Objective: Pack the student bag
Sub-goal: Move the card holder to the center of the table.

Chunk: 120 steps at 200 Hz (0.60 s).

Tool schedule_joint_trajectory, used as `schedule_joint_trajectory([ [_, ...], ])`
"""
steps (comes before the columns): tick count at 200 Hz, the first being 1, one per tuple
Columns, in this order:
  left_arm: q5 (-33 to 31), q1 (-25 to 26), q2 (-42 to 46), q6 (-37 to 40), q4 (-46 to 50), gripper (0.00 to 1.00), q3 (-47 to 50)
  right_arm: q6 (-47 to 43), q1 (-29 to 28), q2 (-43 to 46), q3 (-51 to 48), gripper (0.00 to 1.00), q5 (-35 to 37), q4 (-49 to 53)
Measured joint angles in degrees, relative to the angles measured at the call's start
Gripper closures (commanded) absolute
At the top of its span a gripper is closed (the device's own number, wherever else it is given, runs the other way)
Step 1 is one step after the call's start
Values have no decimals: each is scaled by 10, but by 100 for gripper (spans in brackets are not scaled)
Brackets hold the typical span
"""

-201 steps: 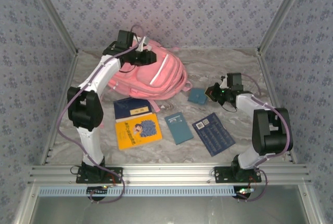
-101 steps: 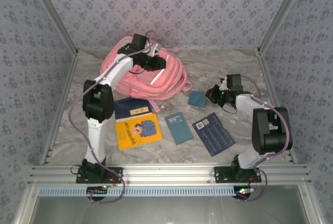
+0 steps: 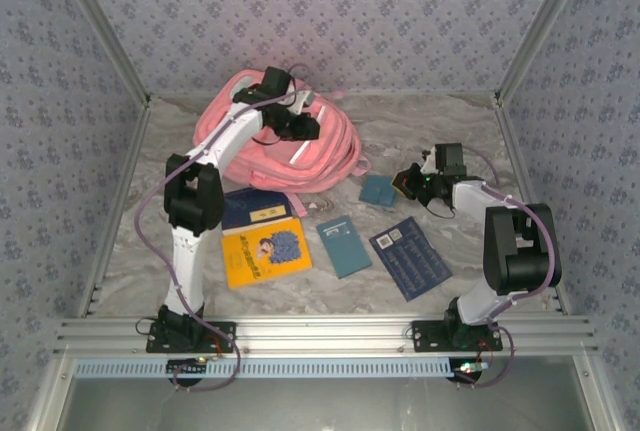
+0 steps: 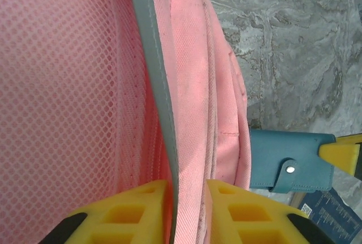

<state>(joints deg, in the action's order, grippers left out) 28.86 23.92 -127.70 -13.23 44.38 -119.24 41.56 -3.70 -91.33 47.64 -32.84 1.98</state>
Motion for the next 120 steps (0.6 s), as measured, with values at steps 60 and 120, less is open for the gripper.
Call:
schedule_joint_trajectory([
  [60, -7, 2, -10, 8, 38, 100, -41, 4, 0, 21, -2, 100, 21, 14],
  [120, -14, -29, 4, 13, 100, 100, -155, -1, -2, 153, 19, 100, 88, 94],
])
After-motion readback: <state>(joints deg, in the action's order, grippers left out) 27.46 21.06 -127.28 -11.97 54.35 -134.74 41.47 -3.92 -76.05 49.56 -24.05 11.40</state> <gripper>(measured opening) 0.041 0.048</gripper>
